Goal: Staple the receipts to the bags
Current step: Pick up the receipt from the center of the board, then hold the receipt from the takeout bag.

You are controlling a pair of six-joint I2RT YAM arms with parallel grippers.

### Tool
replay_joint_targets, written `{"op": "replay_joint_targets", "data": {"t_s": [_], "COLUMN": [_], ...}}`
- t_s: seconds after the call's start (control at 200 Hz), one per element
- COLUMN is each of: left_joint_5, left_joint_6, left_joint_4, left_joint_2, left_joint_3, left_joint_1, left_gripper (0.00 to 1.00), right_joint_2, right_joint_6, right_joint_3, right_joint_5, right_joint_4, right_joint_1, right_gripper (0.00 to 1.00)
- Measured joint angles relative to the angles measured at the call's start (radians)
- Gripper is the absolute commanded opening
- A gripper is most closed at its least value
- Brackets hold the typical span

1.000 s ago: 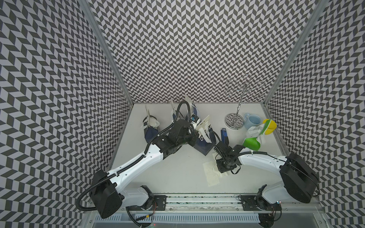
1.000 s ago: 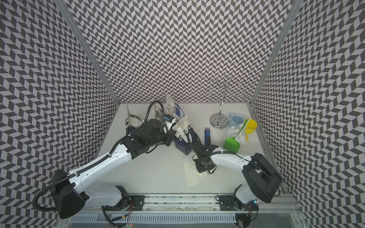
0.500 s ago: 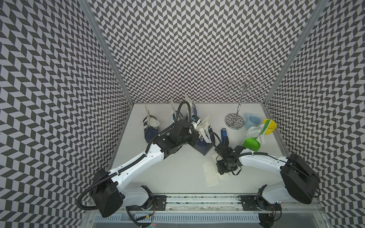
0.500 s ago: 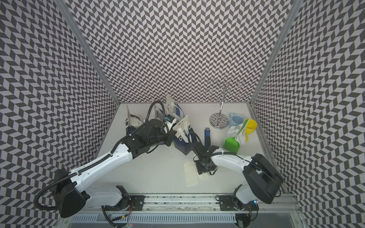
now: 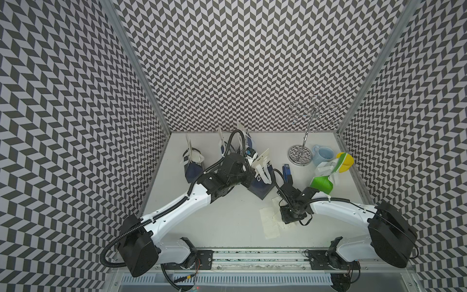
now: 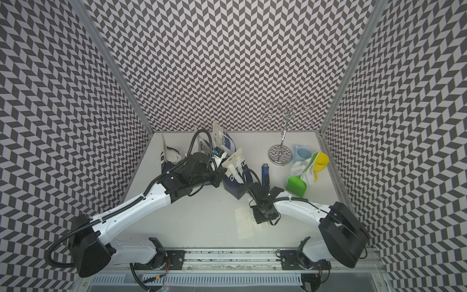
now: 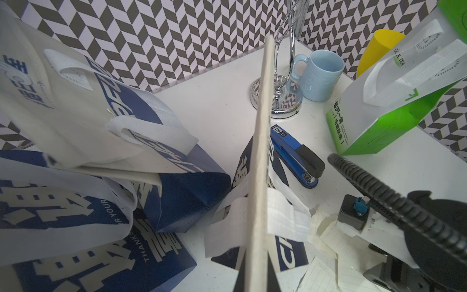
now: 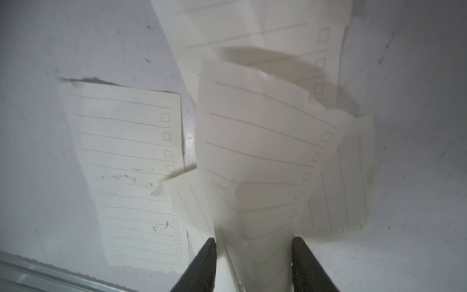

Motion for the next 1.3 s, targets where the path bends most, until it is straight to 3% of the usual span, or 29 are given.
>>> {"op": "replay_joint_targets", "data": {"t_s": [0.19,0.426,0.621,0.776,0.891,0.916,0.956,1.302], "left_joint_5": [0.002,0.024,0.139,0.220,0.282,0.296,0.313,0.356], "left_joint_6": [0.000,0.021,0.066,0.128,0.163,0.165,0.172,0.184], "left_joint_4": [0.000,-0.006,-0.014,-0.063,-0.093,-0.093,-0.098,-0.106], "left_joint_2": [0.000,-0.003,-0.021,-0.016,0.000,0.001,0.002,0.013], "left_joint_3": [0.000,0.000,0.000,0.020,0.053,0.055,0.056,0.069], "left_joint_1": [0.002,0.033,0.096,0.101,0.101,0.101,0.101,0.101], "left_gripper": [0.00,0.00,0.00,0.00,0.22,0.33,0.42,0.49], "right_joint_2": [-0.038,-0.076,-0.166,-0.229,-0.238,-0.238,-0.238,-0.214], "right_joint_6": [0.012,0.016,-0.034,-0.092,-0.126,-0.132,-0.142,-0.213], "right_joint_3": [0.024,0.082,0.234,0.295,0.293,0.292,0.290,0.269], "right_joint_5": [0.030,0.090,0.156,0.166,0.146,0.141,0.129,0.117], "right_joint_4": [-0.024,-0.047,-0.018,0.106,0.195,0.209,0.232,0.341], "right_joint_1": [0.000,0.000,0.000,0.000,0.000,0.000,0.000,0.009], "right_gripper": [0.33,0.32,0.33,0.33,0.33,0.33,0.33,0.34]}}
